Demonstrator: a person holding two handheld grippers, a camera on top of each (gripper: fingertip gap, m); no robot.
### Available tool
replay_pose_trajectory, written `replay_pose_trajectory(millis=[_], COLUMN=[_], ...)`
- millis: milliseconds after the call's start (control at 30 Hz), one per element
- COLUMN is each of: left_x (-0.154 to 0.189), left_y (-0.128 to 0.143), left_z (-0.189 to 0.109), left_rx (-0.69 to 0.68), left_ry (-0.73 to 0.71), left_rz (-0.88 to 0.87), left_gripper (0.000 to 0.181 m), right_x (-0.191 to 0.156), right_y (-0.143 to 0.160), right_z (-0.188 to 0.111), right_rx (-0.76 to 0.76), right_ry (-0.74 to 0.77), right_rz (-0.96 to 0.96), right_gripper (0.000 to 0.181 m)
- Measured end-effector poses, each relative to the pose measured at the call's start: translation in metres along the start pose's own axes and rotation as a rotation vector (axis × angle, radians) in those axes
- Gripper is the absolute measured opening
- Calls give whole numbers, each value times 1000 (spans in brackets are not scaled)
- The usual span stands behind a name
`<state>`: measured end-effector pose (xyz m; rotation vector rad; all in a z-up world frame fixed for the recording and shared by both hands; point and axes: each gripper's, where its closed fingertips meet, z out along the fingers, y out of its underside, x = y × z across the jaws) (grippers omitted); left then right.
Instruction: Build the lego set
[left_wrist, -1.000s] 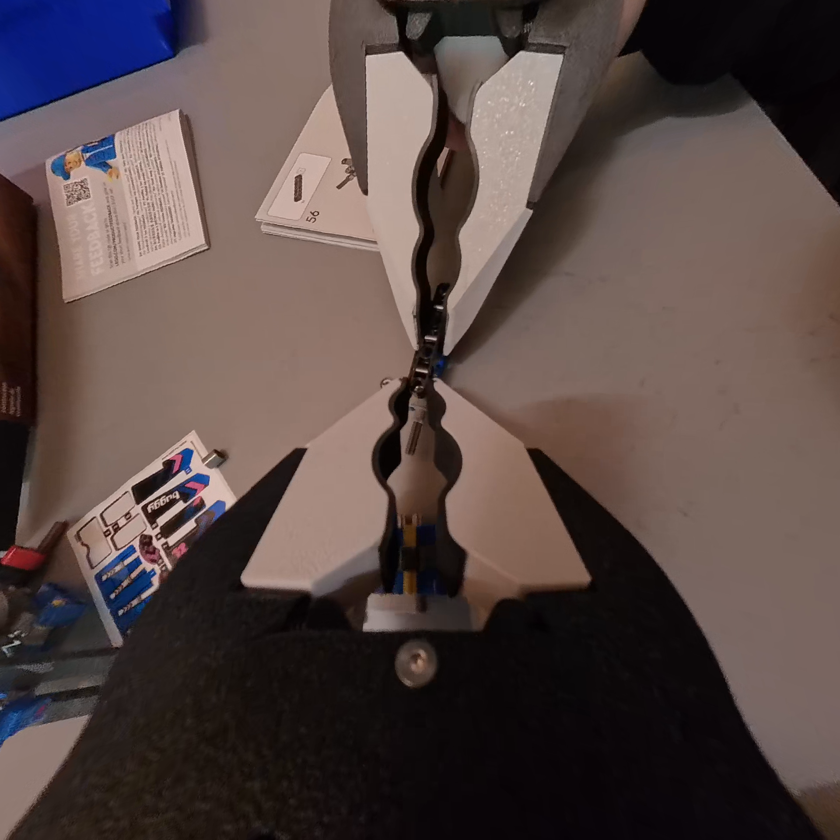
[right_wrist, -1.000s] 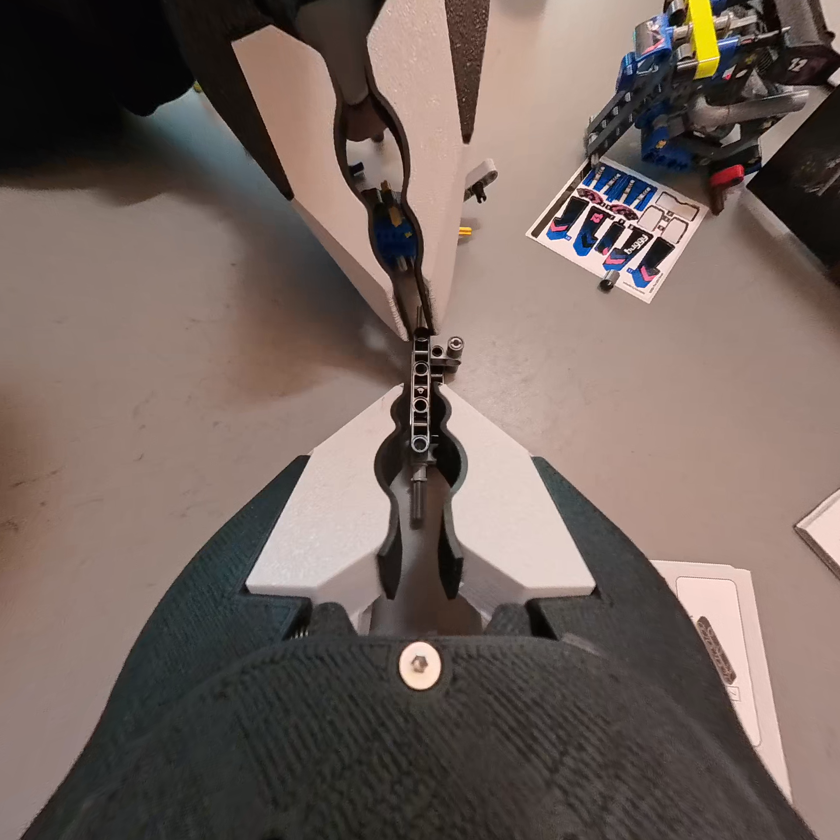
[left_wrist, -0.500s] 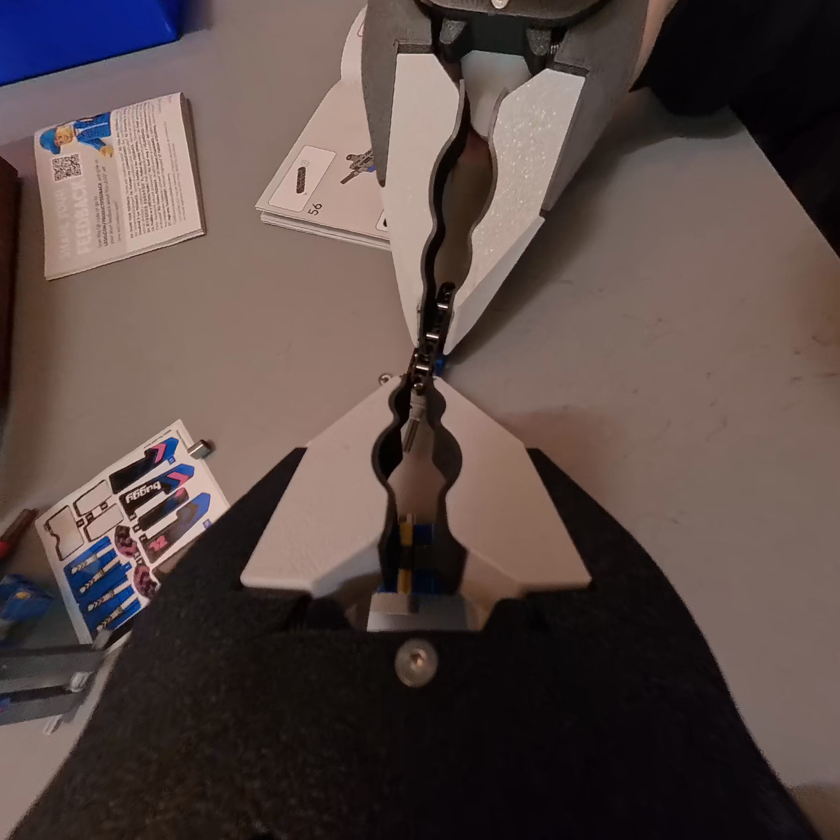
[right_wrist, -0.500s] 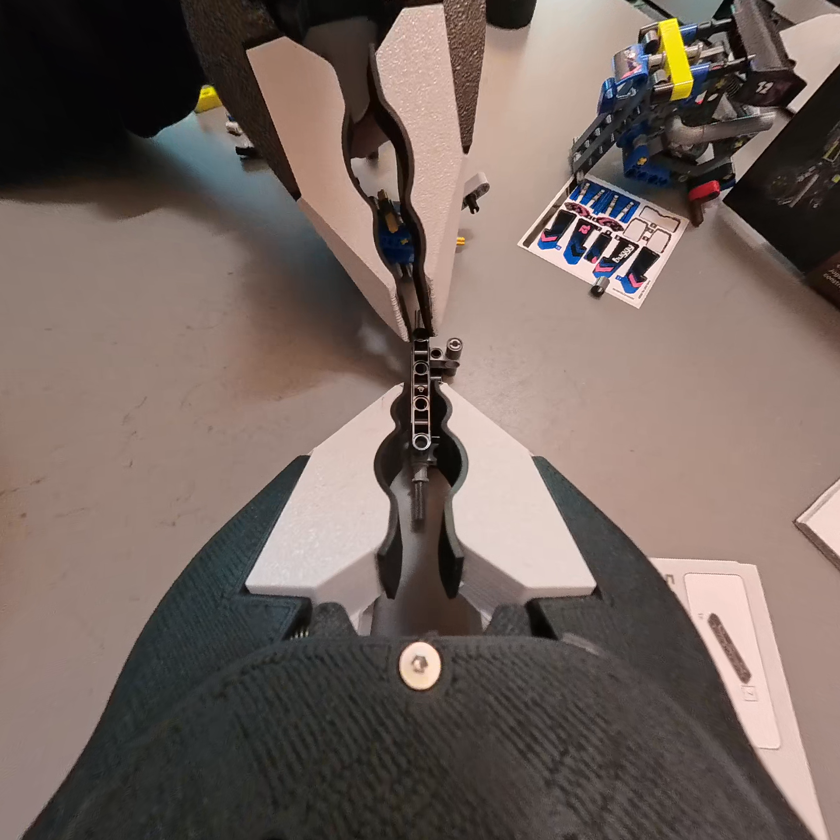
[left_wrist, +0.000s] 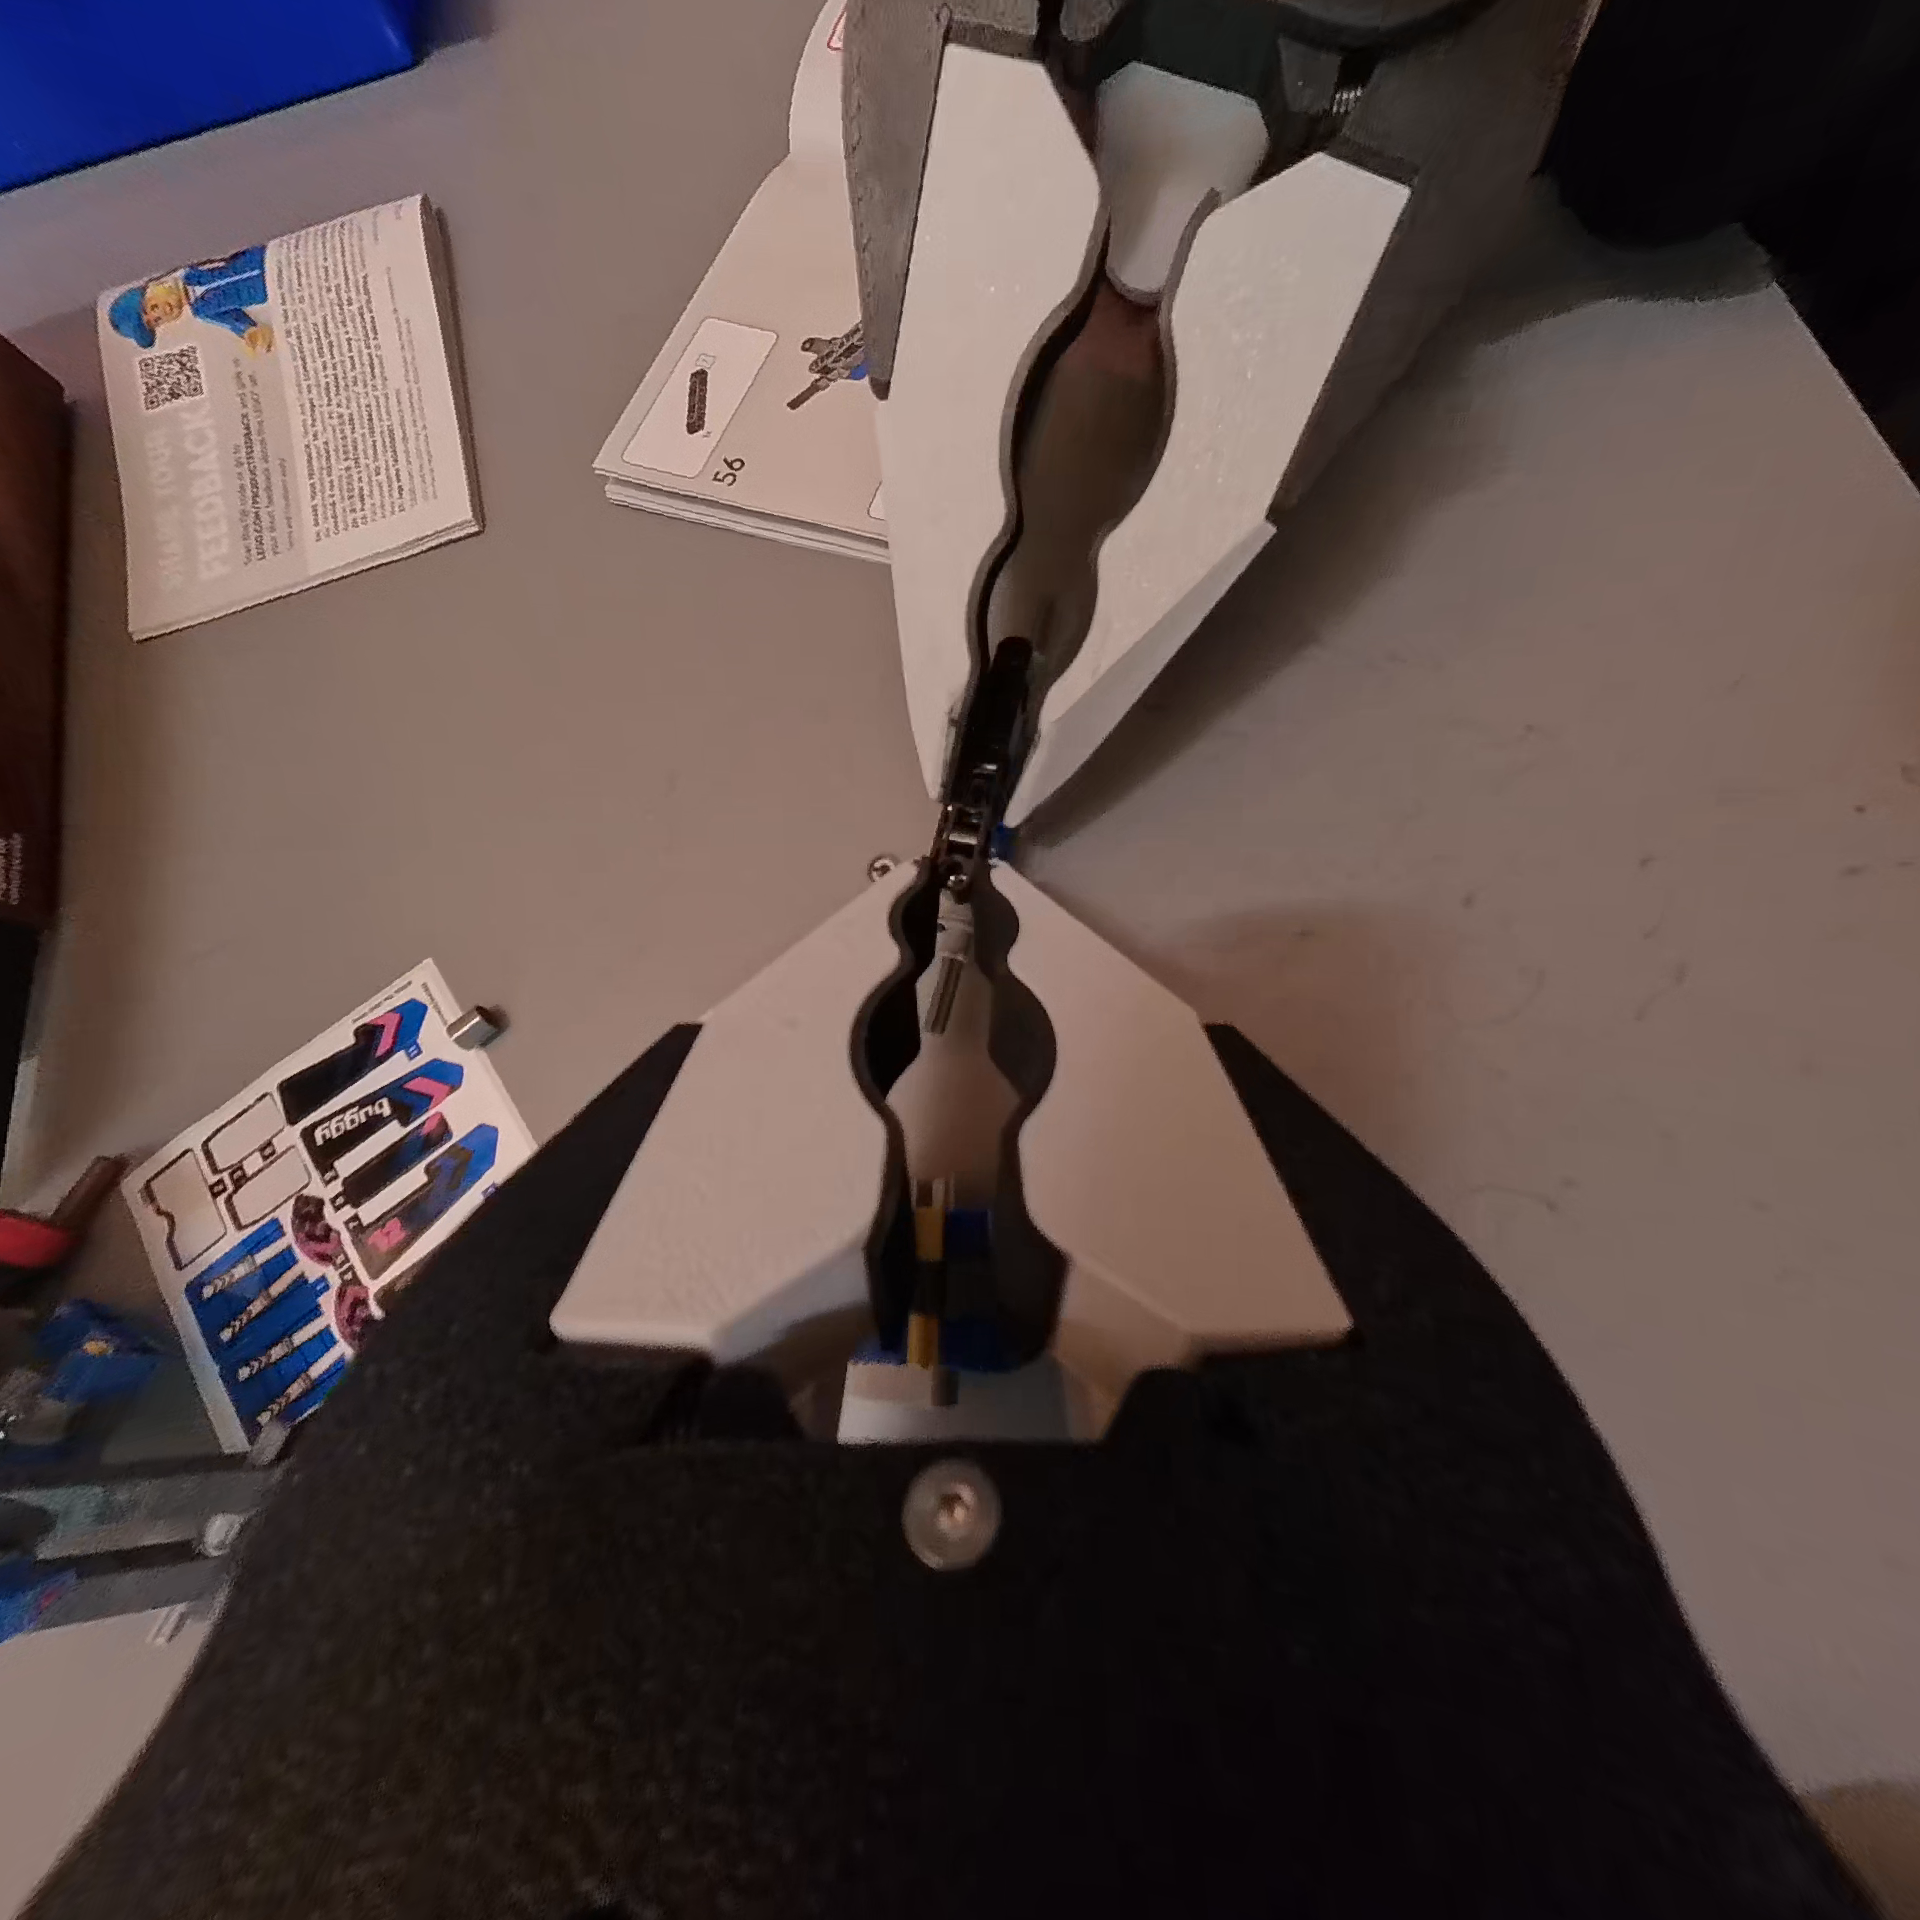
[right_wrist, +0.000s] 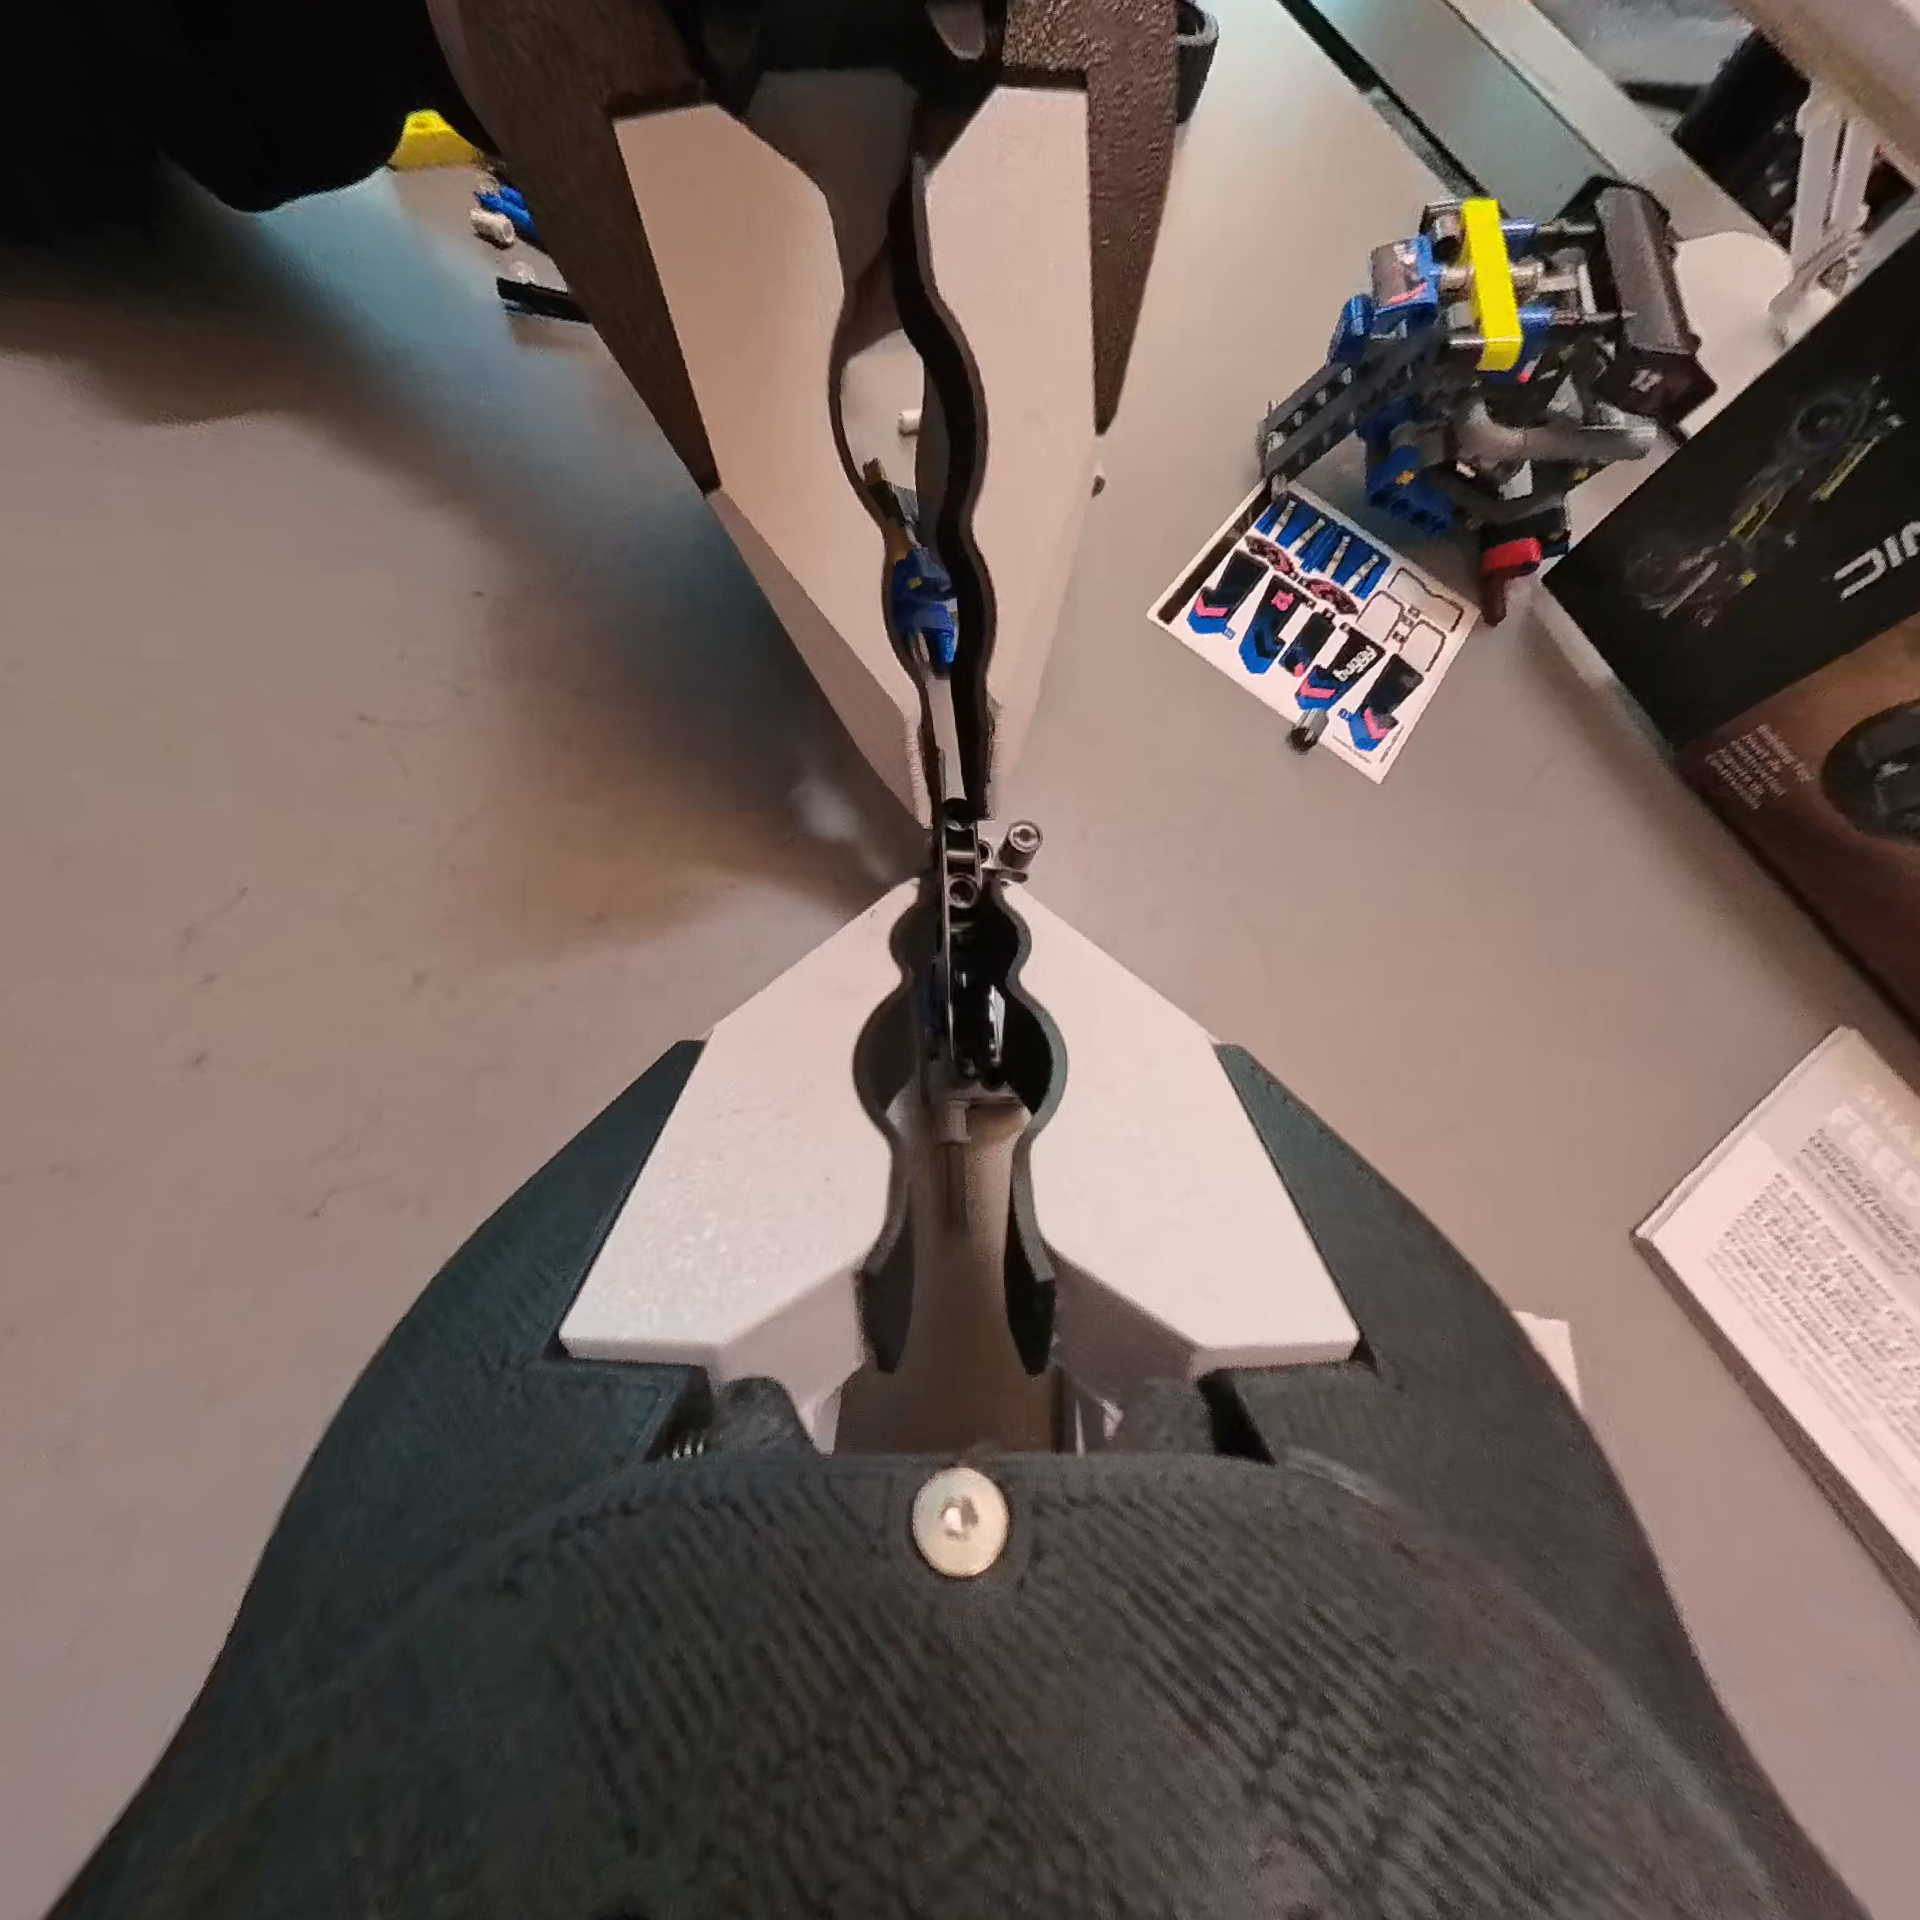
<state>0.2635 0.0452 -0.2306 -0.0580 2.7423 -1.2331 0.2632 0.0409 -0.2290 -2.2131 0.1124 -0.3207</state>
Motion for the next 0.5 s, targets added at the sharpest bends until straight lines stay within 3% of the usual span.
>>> replay_pose_trajectory(millis=[33, 333, 500], left_x=[0, -1, -12], left_y=[0, -1, -8], left_z=[0, -2, -13], left_rx=[-1, 46, 94], left_ry=[-1, 33, -12], left_rz=[2, -55, -71], left_gripper=[4, 4, 14], right_x=[0, -1, -1], right_y=[0, 1, 1], right_z=[0, 0, 0], right_rx=[-9, 19, 23], right_ry=[-4, -68, -100], right_rz=[-12, 38, 56], right_gripper=[7, 7, 7])
